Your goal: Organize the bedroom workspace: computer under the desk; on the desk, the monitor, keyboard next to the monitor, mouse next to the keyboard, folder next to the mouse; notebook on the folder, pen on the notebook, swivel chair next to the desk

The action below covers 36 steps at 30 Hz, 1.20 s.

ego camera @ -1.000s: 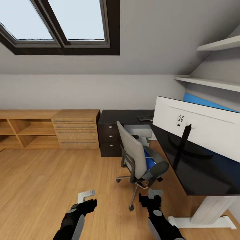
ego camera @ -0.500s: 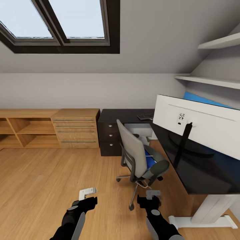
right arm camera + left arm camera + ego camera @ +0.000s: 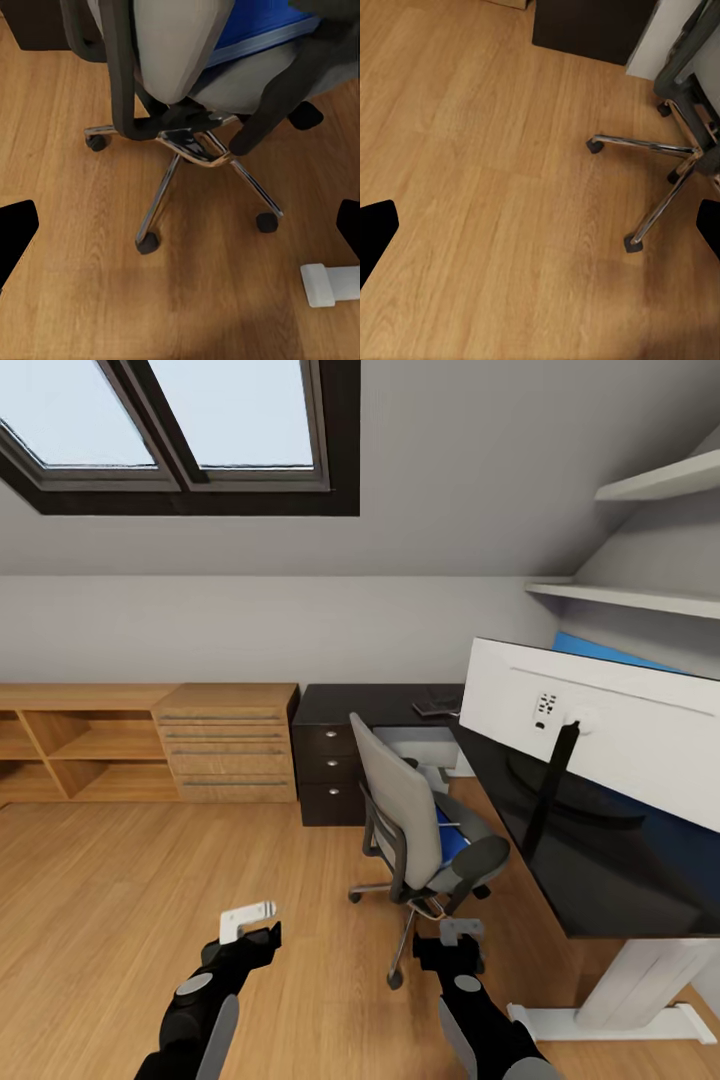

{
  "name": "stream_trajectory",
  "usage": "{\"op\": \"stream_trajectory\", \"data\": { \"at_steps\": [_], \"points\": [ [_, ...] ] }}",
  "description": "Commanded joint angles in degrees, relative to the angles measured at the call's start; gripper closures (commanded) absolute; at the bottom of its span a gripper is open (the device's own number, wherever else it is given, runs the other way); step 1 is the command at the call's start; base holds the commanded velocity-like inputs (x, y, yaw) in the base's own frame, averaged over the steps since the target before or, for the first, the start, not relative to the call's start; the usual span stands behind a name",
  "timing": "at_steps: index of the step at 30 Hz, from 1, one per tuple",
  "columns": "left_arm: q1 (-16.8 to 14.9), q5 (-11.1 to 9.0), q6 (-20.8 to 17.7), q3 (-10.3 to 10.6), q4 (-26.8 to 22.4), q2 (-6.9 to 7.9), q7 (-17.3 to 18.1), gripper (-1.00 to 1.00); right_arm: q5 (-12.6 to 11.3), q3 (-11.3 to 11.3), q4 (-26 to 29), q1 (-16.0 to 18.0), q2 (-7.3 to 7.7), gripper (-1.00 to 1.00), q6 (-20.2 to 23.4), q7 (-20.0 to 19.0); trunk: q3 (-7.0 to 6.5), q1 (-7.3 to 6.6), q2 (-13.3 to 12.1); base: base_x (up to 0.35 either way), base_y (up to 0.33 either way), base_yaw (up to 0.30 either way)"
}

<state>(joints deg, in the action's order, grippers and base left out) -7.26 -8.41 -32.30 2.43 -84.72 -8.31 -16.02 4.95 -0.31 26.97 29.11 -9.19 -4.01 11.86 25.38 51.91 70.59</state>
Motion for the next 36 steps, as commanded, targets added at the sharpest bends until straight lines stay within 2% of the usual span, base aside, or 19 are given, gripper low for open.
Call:
{"op": "stream_trajectory", "data": {
  "at_steps": [1, 3, 4, 8, 22, 36],
  "points": [
    [0.2, -0.6, -0.2, 0.0, -0.3, 0.04, -0.5, -1.00, 0.2, 0.0, 4.0, -0.2, -0.06, -1.00, 0.2, 0.3, 0.25, 0.23, 0.5, 0.000, 0.000, 0.000],
    [0.2, -0.6, -0.1, 0.0, -0.3, 0.03, -0.5, -1.00, -0.5, 0.0, 6.3, -0.5, -0.11, -1.00, 0.3, 0.3, 0.61, 0.67, 1.3, 0.000, 0.000, 0.000],
    [0.3, -0.6, -0.1, 0.0, -0.3, -0.02, -0.5, -1.00, -5.0, 0.1, 9.3, -1.1, -0.20, -1.00, 0.4, 0.5, 0.79, 0.89, 1.7, 0.000, 0.000, 0.000],
    [0.3, -0.6, -0.1, 0.0, -0.4, -0.03, -0.6, -1.00, -7.9, 0.1, 10.0, -1.2, -0.15, -1.00, 0.5, 0.5, 1.50, 1.76, 3.3, 0.000, 0.000, 0.000],
    [0.3, -0.6, -0.1, 0.0, -0.2, -0.04, -0.6, -1.00, -8.6, 0.1, 10.1, -1.2, -0.05, -1.00, 0.4, 0.5, 4.02, 4.84, 8.9, -0.016, 0.000, 0.000],
    [0.3, -0.6, -0.1, 0.1, -0.2, -0.12, -0.6, -1.00, -8.5, 0.1, 9.9, -1.2, 0.00, -1.00, 0.3, 0.4, 6.53, 7.91, 14.5, -0.223, 0.000, 0.000]
  ]
}}
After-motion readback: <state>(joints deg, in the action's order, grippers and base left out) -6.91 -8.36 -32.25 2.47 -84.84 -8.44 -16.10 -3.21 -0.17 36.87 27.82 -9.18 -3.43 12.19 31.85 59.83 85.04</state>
